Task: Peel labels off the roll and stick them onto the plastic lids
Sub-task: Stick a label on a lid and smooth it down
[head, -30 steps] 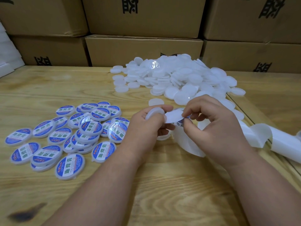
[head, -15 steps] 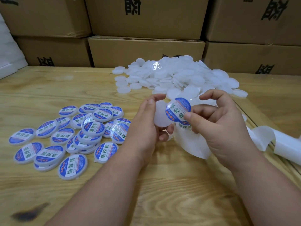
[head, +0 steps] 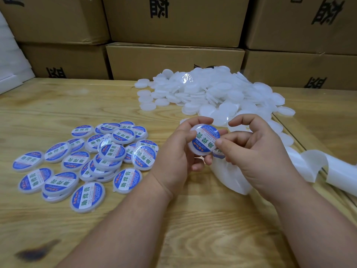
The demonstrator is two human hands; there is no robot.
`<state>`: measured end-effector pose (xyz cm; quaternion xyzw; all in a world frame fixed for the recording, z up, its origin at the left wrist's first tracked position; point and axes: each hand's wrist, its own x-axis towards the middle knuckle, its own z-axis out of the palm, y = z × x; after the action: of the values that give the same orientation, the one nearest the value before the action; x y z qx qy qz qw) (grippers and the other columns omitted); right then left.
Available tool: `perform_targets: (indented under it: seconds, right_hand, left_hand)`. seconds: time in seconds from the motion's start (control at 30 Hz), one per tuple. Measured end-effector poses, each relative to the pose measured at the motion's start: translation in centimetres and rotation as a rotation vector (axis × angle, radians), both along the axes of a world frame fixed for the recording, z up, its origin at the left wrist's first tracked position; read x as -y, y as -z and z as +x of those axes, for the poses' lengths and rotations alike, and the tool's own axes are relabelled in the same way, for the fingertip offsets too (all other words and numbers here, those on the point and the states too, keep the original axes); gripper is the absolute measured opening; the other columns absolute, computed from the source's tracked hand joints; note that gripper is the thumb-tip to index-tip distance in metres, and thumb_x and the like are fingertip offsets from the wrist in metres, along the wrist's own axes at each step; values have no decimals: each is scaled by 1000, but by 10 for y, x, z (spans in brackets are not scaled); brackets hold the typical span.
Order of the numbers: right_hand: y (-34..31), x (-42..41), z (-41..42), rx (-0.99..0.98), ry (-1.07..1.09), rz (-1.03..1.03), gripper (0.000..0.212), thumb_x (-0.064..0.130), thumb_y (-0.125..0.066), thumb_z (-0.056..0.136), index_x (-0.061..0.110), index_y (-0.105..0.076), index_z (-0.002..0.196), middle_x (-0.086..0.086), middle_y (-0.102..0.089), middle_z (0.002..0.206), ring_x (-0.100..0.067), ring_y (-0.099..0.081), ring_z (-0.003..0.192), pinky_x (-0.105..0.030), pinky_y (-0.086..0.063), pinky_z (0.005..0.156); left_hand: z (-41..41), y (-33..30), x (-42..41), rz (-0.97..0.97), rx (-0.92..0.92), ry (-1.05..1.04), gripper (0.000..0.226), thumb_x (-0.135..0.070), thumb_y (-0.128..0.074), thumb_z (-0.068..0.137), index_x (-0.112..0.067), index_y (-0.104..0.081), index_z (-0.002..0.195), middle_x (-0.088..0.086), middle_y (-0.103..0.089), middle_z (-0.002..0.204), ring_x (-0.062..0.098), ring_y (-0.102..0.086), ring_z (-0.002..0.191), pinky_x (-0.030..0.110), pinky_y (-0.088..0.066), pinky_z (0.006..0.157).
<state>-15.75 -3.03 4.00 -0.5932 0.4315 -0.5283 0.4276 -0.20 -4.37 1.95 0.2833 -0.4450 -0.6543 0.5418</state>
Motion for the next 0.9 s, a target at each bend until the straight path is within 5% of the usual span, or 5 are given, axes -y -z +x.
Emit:
perform_targets:
  seconds: [0.2,0.43,0.73,0.9]
  right_hand:
    - [2,0,-2,-63,21,11,34,8,-74,90,26,-53,109,-1,-78,76,-8,-64,63,-25,-47,66]
    - [3,2,-1,-45,12,17,35,5,-75,89,22,-53,109,-3,-78,74,-5,-69,74,-15,-49,63]
    - [4,2,-3,-84,86,53,20,17,-73,92,23,-61,107,-3,-77,73,-9,-69,63,-22,-50,63]
    - [4,3,-3,19,86,103,4,16,-63,99,17,-67,98,-7,-79,81,-22,-74,62,-23,-55,55]
  left_hand:
    - [0,-1,-2,-36,49,-6,28,-24,-45,85,-31,-68,100,15,-74,114,21,-52,55,27,-26,47]
    - [-2,-4,-9,-110,192,-76,19,-50,-50,95,-43,-68,92,2,-77,112,14,-53,56,21,-37,48]
    - [-4,0,-6,-181,271,-183,22,-21,-55,104,-38,-64,94,-5,-78,106,19,-56,66,22,-50,57]
    - [-2,5,-2,-238,375,-273,20,-14,-63,99,-34,-62,103,-11,-77,104,3,-60,62,22,-50,60]
